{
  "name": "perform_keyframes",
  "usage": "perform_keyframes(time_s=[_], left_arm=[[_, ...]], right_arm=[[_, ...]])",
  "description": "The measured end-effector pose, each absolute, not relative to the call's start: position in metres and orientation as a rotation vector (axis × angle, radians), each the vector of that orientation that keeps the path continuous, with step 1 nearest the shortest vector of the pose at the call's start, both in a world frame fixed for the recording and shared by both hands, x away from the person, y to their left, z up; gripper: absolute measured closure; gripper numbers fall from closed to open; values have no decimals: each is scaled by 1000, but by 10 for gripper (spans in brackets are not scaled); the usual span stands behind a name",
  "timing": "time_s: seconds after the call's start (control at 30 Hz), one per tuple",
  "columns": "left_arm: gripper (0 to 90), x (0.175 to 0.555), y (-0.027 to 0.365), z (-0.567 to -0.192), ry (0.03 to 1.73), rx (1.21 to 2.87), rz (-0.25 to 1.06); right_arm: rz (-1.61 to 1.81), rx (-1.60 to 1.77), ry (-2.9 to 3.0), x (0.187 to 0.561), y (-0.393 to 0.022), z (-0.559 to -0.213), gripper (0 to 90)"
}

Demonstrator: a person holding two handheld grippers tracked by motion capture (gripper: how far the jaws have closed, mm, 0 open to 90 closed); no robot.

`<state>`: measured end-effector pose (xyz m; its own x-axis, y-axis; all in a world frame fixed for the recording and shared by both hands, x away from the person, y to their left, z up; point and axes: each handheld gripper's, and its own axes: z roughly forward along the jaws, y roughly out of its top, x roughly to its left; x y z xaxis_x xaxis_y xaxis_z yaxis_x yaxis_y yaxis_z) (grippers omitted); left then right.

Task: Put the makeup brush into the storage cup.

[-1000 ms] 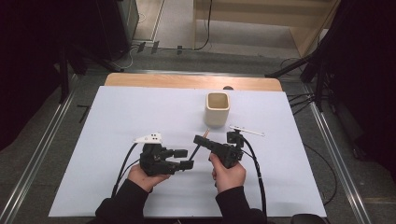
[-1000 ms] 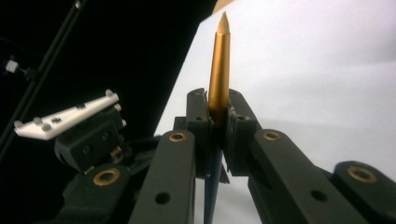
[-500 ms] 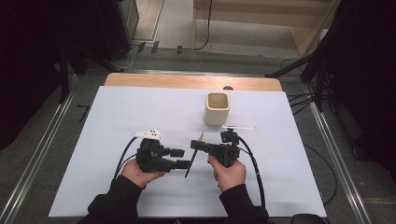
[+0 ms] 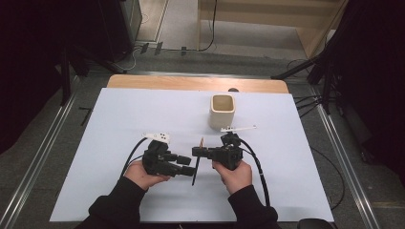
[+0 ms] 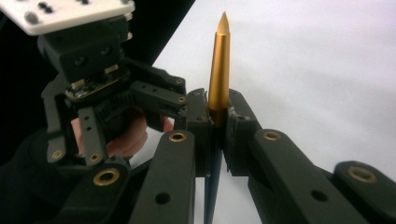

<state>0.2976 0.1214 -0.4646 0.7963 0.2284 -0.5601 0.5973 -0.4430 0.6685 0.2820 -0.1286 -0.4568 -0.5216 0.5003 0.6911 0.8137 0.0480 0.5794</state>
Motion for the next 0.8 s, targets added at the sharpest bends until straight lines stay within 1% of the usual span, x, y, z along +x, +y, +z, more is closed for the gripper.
perform_keyframes(time_s=[0.2, 0.53, 0.57, 0.6, 0.8], left_arm=[[496, 301, 119, -469, 607, 2021, -547], [648, 304, 114, -475, 594, 2018, -658], [675, 304, 113, -476, 592, 2015, -660], [675, 304, 113, -476, 592, 2015, -657], [751, 305, 111, -477, 584, 1989, -676]], right_arm=[[-1476, -1241, -2057, 285, -130, -458, 837], [-1493, -1138, -2045, 289, -129, -460, 837], [-1494, -1130, -2026, 290, -129, -460, 837], [-1494, -1130, -2026, 290, -129, -460, 837], [-1490, -1102, -2024, 291, -127, -461, 837]])
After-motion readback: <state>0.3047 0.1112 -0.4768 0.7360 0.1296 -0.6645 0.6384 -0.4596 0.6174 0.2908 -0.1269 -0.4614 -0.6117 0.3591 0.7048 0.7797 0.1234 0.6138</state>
